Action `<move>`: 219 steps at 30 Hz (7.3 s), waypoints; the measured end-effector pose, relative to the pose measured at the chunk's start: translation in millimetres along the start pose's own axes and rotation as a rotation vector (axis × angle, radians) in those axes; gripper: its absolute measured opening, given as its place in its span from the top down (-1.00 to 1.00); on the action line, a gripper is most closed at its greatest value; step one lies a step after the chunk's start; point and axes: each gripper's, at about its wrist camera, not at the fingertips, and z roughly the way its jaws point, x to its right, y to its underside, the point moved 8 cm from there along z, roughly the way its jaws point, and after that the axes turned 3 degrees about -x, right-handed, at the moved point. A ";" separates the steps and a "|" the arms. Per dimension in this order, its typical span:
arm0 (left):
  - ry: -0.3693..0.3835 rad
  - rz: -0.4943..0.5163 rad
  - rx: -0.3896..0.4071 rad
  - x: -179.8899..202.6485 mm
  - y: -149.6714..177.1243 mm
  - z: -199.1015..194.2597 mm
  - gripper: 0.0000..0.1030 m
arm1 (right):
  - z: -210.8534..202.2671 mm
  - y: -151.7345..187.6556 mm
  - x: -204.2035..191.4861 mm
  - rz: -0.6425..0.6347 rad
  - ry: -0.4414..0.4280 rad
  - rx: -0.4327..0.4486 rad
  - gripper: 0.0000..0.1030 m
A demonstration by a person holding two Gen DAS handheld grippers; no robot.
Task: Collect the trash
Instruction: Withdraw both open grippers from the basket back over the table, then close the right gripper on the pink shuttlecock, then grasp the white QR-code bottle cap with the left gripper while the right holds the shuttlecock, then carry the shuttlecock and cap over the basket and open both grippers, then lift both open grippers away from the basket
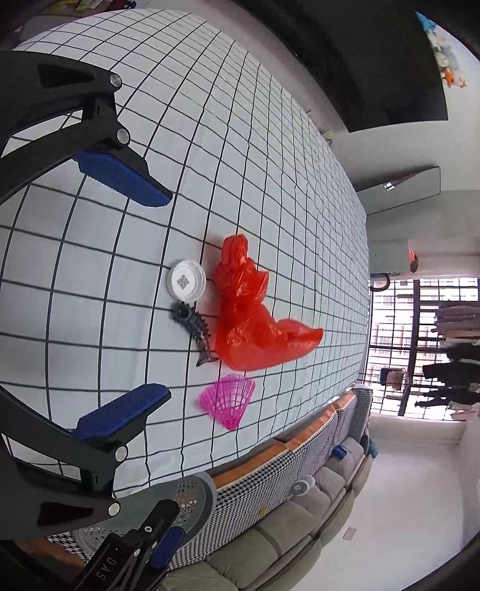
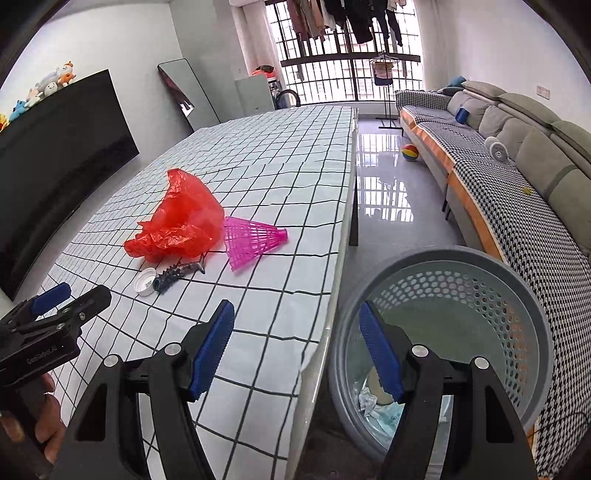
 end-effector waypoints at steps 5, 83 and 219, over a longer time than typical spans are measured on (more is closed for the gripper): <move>-0.048 -0.034 0.005 -27.9 -8.5 3.3 -0.84 | 19.5 -11.4 -21.1 -0.041 -0.025 -0.029 -0.31; -0.040 -0.009 -0.226 -31.5 7.8 104.6 -0.84 | 57.5 -20.6 -31.3 -0.021 0.014 -0.088 0.85; 0.291 0.332 -0.092 218.2 17.6 18.2 -0.51 | -27.2 42.4 152.8 0.197 0.230 -0.033 -0.13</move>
